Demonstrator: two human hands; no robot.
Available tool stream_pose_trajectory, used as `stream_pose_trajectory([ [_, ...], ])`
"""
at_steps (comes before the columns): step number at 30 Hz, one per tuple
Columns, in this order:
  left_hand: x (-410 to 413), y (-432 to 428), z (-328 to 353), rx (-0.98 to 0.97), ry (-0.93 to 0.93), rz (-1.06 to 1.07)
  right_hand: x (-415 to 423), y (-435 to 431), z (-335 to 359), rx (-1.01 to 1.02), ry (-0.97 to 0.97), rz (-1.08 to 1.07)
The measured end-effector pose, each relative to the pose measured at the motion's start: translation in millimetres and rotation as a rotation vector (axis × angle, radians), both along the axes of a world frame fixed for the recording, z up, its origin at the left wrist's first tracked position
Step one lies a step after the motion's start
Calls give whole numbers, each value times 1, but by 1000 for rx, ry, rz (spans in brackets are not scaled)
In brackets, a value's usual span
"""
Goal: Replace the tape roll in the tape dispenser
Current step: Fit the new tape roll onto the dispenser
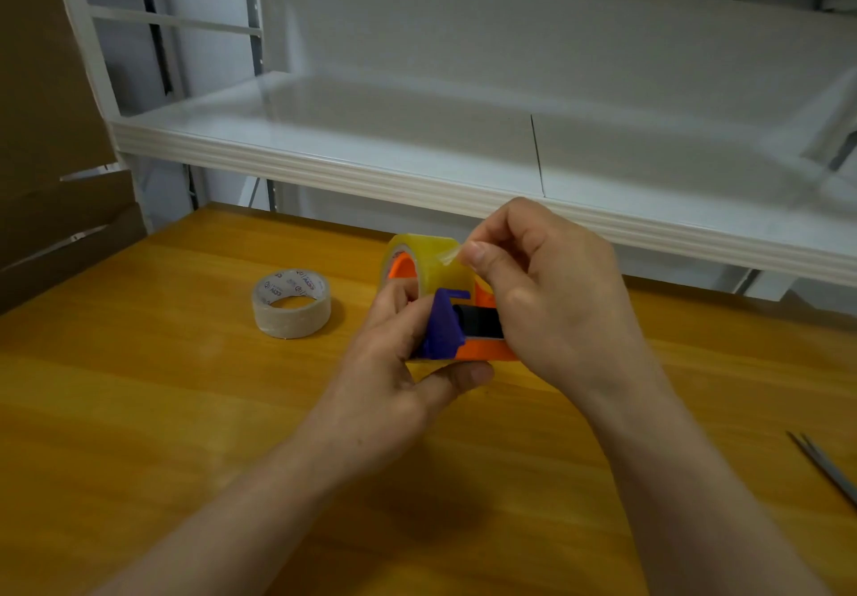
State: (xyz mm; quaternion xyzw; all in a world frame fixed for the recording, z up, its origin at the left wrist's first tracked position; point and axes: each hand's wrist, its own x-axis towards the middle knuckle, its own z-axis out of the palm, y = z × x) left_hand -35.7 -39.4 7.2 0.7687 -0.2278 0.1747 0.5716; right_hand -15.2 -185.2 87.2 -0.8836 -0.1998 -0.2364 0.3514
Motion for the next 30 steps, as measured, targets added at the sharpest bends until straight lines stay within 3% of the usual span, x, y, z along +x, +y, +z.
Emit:
stream_pose_trajectory([
  [7, 1, 0, -3, 34, -41, 37, 2, 2, -6, 7, -77, 9],
  [12, 7, 4, -8, 107, -118, 163, 2, 8, -13, 45, -288, 16],
  [16, 12, 7, -10, 140, -118, 173, 3, 8, -14, 19, -347, 39],
  [22, 12, 10, -7, 149, -87, 170, 6, 7, -17, 20, -357, 88],
  [30, 12, 15, -2, 136, -97, 105, 4, 2, -11, 153, -151, 182],
])
